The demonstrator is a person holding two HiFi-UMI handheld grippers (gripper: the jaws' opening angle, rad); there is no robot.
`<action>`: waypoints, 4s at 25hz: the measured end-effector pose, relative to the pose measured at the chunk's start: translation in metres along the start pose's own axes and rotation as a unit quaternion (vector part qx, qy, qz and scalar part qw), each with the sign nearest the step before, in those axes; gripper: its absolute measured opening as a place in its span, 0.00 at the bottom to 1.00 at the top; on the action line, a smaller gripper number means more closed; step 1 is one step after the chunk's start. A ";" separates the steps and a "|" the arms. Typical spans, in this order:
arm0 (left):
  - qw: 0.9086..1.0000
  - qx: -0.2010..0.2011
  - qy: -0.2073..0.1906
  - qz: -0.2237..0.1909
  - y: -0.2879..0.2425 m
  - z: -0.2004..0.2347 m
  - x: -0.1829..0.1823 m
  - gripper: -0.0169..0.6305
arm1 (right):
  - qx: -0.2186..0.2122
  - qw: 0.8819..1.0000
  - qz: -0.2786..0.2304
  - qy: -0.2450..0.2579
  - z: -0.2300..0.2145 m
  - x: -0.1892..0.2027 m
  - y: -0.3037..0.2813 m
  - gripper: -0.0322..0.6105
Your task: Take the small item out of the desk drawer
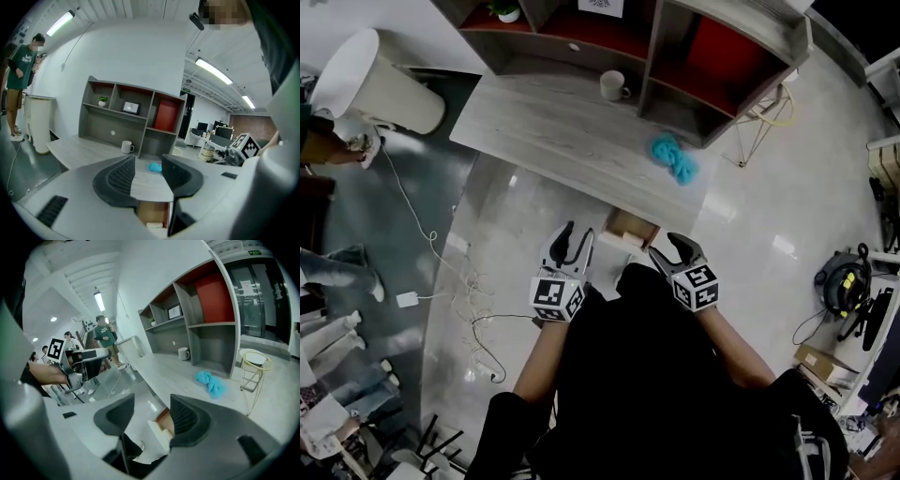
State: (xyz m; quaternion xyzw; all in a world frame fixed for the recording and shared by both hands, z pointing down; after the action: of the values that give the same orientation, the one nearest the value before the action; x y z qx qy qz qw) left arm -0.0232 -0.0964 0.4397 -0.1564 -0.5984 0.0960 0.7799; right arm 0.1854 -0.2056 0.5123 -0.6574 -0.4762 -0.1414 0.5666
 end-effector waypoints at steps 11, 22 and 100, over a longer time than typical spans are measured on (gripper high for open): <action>0.999 -0.018 0.025 0.041 -0.032 0.002 0.035 0.27 | -0.048 0.990 0.112 0.064 -0.024 0.056 -0.088 0.41; 0.995 -0.011 0.069 0.071 -0.054 0.036 0.091 0.27 | -0.046 0.966 0.219 0.127 -0.035 0.138 -0.196 0.41; 0.985 -0.046 0.149 0.075 -0.042 0.118 0.159 0.27 | -0.025 0.883 0.405 0.234 -0.073 0.240 -0.319 0.21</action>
State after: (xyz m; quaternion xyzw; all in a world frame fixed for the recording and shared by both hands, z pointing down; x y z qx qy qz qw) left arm -0.0965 -0.0666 0.6258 -0.2491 -0.4660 0.1018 0.8429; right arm 0.0816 -0.1885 0.9041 -0.7547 -0.0182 -0.0610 0.6529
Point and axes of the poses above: the fingertips, and each gripper's own axes: y backward along the fingers, z to its left, x out of its underside, the point moved 6 cm from there along y, backward along the fingers
